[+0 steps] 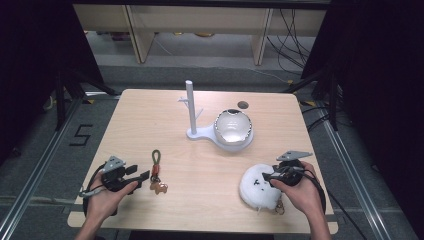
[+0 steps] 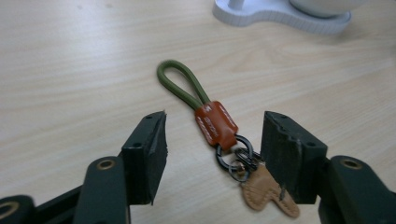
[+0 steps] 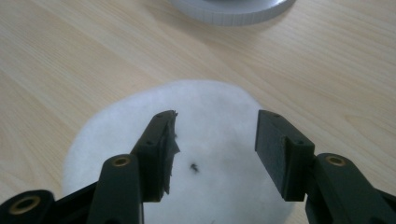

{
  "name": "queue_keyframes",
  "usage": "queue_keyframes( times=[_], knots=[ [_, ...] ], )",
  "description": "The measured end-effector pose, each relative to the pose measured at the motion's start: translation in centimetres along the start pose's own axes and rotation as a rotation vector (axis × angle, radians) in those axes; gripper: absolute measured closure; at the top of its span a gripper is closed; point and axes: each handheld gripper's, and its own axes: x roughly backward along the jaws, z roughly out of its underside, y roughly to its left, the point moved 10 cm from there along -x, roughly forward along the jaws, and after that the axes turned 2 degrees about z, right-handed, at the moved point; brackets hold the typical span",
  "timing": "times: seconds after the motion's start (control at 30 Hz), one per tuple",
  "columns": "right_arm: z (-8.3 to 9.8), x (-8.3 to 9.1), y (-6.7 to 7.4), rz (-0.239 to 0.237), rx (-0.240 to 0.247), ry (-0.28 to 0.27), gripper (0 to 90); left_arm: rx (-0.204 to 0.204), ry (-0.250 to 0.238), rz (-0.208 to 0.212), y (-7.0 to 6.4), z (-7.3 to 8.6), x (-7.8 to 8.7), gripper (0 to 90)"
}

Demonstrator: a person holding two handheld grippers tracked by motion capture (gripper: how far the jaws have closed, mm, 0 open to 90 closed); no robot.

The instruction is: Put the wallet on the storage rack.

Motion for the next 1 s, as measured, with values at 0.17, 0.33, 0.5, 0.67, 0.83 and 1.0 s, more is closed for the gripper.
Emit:
queue_keyframes(
  times=[0.17,0.33,0.5,0.67,0.83,1.0],
  knots=[
    [0.3,0.0,-0.8,-0.003,-0.048,0.060,43.7,-0.035,-0.041,-0.035,1.2,0.4,-0.2,34.8],
    [0.4,-0.2,-1.3,-0.017,-0.015,0.116,41.3,-0.065,-0.050,-0.070,1.6,0.6,-0.1,33.4],
    [-0.1,-0.5,-2.1,-0.029,-0.005,0.204,40.4,-0.083,-0.060,-0.075,1.7,0.7,-0.1,33.2],
    [-0.3,-1.1,-2.8,-0.059,0.048,0.312,40.5,-0.084,-0.068,-0.068,1.3,0.6,-0.1,33.3],
    [-0.1,-2.2,-2.9,-0.099,0.083,0.386,38.1,-0.081,-0.063,-0.074,1.4,0.7,-0.1,33.3],
    [0.1,-3.5,-2.5,-0.150,0.125,0.454,34.6,-0.086,-0.064,-0.067,1.2,0.7,-0.2,33.6]
  ],
)
